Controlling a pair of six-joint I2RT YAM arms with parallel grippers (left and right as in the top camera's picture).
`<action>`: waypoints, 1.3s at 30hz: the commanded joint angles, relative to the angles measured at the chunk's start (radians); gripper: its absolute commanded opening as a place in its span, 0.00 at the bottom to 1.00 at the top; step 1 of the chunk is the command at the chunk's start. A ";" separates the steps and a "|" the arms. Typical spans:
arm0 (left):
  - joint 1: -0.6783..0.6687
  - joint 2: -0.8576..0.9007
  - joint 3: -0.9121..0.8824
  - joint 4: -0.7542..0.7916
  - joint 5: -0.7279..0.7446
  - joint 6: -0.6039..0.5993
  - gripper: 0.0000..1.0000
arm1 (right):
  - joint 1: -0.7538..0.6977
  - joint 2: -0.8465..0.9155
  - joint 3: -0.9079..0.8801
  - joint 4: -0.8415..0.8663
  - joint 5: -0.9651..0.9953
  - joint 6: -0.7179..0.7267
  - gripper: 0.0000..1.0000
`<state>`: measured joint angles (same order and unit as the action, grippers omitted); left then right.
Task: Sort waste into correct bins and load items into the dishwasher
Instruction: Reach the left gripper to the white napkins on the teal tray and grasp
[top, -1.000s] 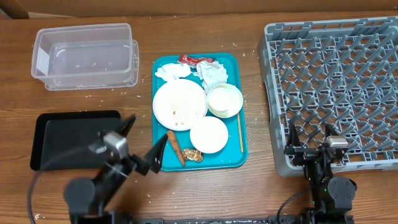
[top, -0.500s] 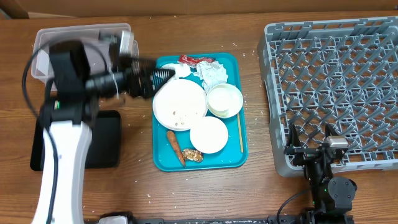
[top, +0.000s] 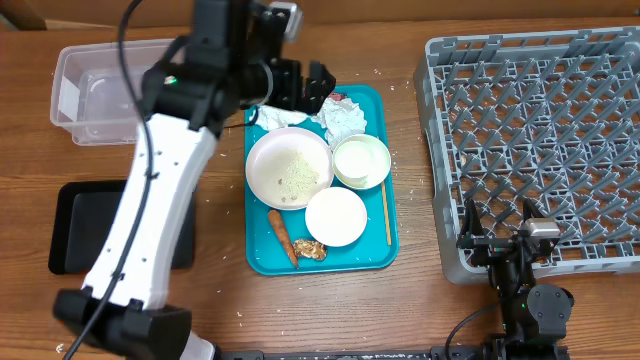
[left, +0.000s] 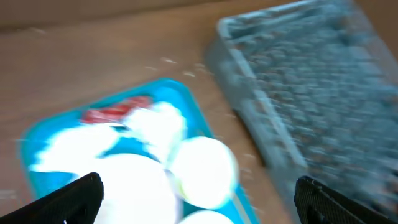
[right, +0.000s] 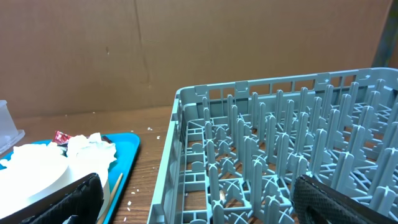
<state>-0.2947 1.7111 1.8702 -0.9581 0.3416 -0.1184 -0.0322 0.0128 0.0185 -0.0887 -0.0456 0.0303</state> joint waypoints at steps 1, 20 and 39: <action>-0.033 0.048 0.030 -0.010 -0.279 0.053 1.00 | -0.001 -0.010 -0.011 0.008 0.000 0.007 1.00; -0.033 0.374 0.029 0.141 -0.417 -0.057 1.00 | -0.001 -0.010 -0.011 0.008 0.000 0.007 1.00; -0.023 0.605 0.029 0.147 -0.517 -0.246 0.87 | -0.001 -0.010 -0.011 0.008 0.000 0.007 1.00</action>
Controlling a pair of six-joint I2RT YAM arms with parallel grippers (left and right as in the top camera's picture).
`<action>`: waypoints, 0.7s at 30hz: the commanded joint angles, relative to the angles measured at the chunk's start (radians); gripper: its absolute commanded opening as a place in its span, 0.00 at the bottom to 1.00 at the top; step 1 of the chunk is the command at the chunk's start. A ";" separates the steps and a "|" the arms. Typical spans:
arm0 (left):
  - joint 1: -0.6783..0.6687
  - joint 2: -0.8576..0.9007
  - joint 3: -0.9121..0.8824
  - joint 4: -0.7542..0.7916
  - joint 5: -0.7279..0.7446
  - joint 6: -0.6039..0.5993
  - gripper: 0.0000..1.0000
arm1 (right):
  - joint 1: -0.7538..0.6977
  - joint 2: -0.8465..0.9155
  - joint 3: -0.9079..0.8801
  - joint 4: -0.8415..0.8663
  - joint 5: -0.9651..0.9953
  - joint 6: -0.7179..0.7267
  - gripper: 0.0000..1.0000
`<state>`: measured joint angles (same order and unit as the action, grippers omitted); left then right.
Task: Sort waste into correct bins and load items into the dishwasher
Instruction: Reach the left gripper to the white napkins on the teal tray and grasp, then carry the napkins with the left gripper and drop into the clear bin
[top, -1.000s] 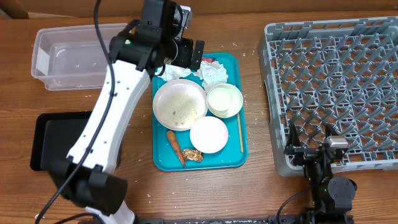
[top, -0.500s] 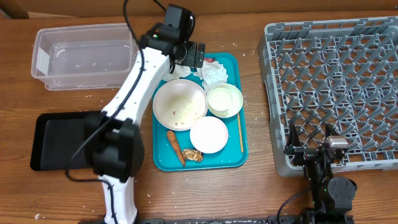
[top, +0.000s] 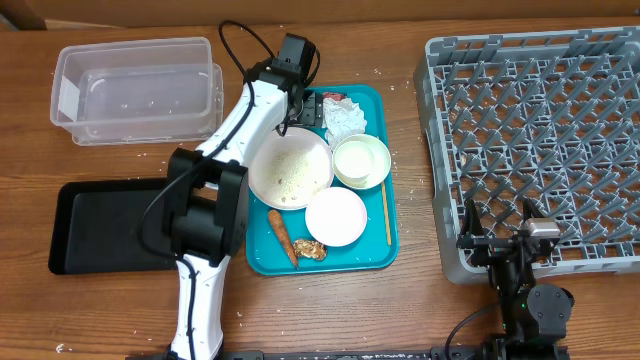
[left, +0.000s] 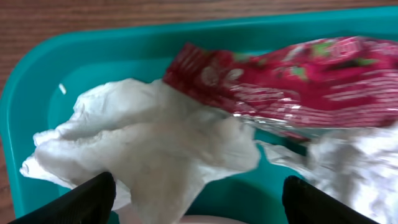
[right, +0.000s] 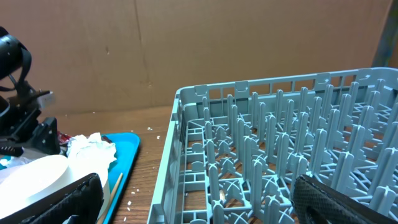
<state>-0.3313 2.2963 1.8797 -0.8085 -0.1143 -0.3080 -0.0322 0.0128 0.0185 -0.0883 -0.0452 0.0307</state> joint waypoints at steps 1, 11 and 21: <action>0.016 0.021 0.019 -0.003 -0.067 -0.061 0.87 | -0.001 -0.010 -0.011 0.008 -0.001 0.006 1.00; 0.019 0.025 0.019 -0.003 -0.069 -0.067 0.65 | -0.001 -0.010 -0.011 0.008 -0.001 0.006 1.00; 0.018 0.032 0.005 -0.033 -0.069 -0.100 0.44 | -0.001 -0.010 -0.011 0.008 -0.001 0.006 1.00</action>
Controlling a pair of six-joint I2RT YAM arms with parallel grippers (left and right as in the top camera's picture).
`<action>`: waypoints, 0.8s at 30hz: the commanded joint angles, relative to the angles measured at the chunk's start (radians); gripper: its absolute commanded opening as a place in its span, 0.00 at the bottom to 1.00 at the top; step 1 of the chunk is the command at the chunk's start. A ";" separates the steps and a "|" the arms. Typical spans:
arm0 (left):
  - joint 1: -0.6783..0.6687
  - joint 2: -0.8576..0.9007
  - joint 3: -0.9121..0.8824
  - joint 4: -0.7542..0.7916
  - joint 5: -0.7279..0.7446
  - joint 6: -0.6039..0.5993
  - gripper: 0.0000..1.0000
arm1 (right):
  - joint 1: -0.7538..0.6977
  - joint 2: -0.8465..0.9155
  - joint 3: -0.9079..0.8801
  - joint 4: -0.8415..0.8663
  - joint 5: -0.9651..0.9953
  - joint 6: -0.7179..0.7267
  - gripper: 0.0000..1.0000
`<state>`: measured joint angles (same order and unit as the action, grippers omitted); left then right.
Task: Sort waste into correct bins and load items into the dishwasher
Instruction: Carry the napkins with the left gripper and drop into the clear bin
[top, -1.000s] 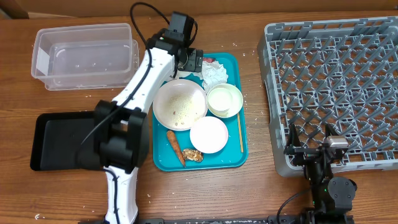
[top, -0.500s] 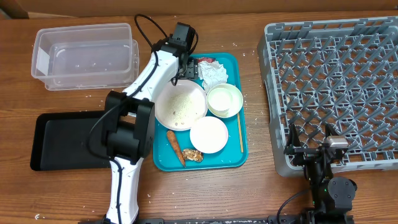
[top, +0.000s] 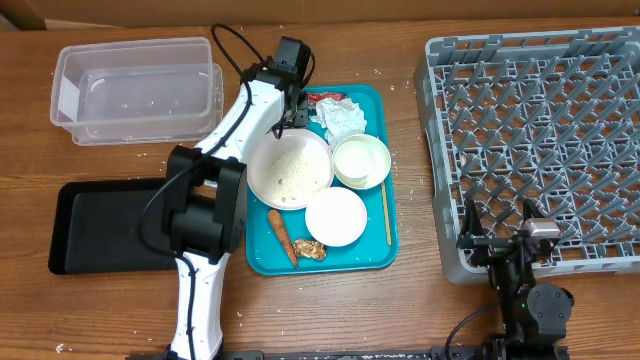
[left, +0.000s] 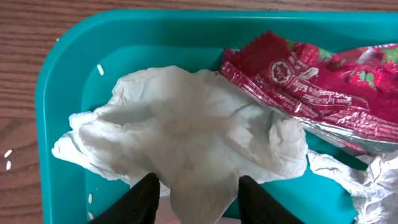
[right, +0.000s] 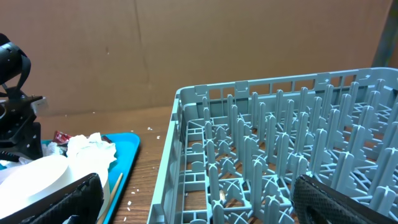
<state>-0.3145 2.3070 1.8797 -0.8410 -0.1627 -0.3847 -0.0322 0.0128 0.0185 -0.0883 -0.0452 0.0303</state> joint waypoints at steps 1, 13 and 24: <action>0.001 0.021 0.005 0.000 -0.020 -0.023 0.43 | -0.001 -0.010 -0.011 0.007 -0.001 0.007 1.00; 0.000 0.006 0.126 -0.118 -0.020 -0.024 0.04 | -0.001 -0.010 -0.011 0.008 -0.001 0.007 1.00; 0.039 -0.119 0.435 -0.320 -0.064 -0.023 0.04 | -0.001 -0.010 -0.011 0.008 -0.001 0.007 1.00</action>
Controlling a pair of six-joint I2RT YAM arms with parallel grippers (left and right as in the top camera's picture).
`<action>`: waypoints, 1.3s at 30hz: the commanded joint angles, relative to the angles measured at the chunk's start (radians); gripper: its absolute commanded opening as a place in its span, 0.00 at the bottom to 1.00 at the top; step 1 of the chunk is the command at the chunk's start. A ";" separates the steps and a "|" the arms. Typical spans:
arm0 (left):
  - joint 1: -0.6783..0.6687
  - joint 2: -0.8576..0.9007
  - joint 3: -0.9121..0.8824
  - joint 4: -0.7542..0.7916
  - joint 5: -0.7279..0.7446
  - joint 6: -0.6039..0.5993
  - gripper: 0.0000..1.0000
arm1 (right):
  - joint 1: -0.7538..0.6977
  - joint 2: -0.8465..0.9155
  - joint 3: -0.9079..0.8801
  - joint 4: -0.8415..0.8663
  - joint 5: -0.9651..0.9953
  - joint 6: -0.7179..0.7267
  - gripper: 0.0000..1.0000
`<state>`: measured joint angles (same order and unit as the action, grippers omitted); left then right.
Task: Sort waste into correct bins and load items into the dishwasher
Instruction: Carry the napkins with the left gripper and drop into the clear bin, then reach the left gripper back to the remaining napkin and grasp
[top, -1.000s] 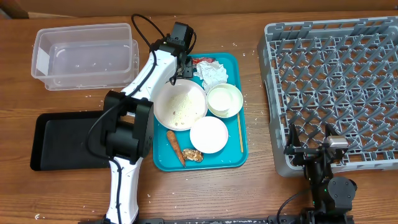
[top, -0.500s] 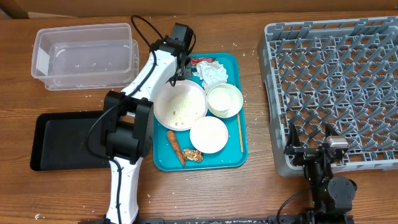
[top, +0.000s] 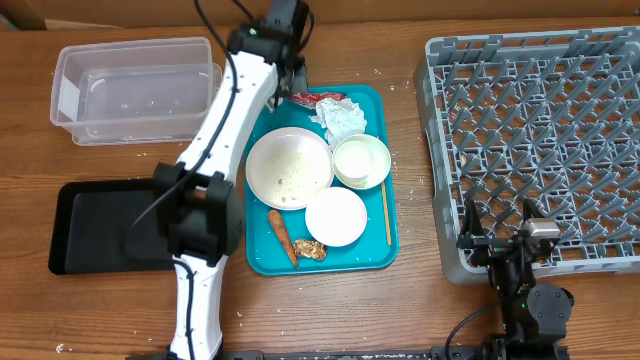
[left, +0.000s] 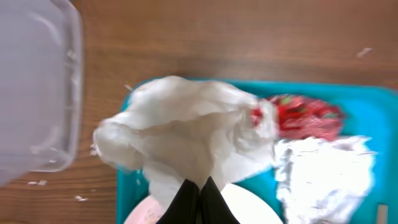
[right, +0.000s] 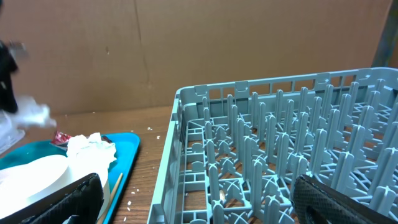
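My left gripper (left: 199, 186) is shut on a crumpled white napkin (left: 180, 118) and holds it up over the far-left corner of the teal tray (top: 380, 250). In the overhead view the left gripper (top: 290, 68) stands at the tray's far edge, and the napkin is hidden under the arm. On the tray lie a red wrapper (top: 318, 98), a second white wad (top: 342, 122), a bowl with rice (top: 289, 168), a small cup (top: 361, 160), a white plate (top: 336, 216), an orange stick of food (top: 281, 236) and a chopstick (top: 386, 213). My right gripper (right: 199, 196) rests open at the near edge of the grey dish rack (top: 540, 140).
A clear plastic bin (top: 135, 88) stands at the far left, just left of the held napkin. A black tray (top: 100, 225) lies at the near left. A brown food scrap (top: 309, 248) sits in the teal tray's near corner. Rice grains dot the wood.
The left gripper, then closing round the napkin on the tray, is now shut on it and holds it well above the tray, nearer the clear bin. The right arm has not moved.
The left arm was high over the tray's far end with its gripper open. It then stood low over the white napkin beside the red wrapper, open, then with fingers closing round it. Now the napkin hangs from the shut gripper above the tray corner.
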<state>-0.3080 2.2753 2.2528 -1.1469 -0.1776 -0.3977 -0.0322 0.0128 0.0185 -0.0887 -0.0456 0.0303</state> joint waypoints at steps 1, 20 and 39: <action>0.047 -0.102 0.064 -0.014 -0.070 -0.010 0.04 | -0.001 -0.010 -0.011 0.008 0.000 0.006 1.00; 0.348 -0.060 0.058 -0.093 -0.103 0.046 0.86 | -0.001 -0.010 -0.011 0.008 0.000 0.007 1.00; -0.011 0.043 0.048 0.060 0.245 0.109 0.87 | -0.001 -0.010 -0.011 0.008 0.000 0.007 1.00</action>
<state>-0.2813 2.2459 2.3009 -1.1095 0.0902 -0.2855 -0.0322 0.0128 0.0185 -0.0883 -0.0452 0.0303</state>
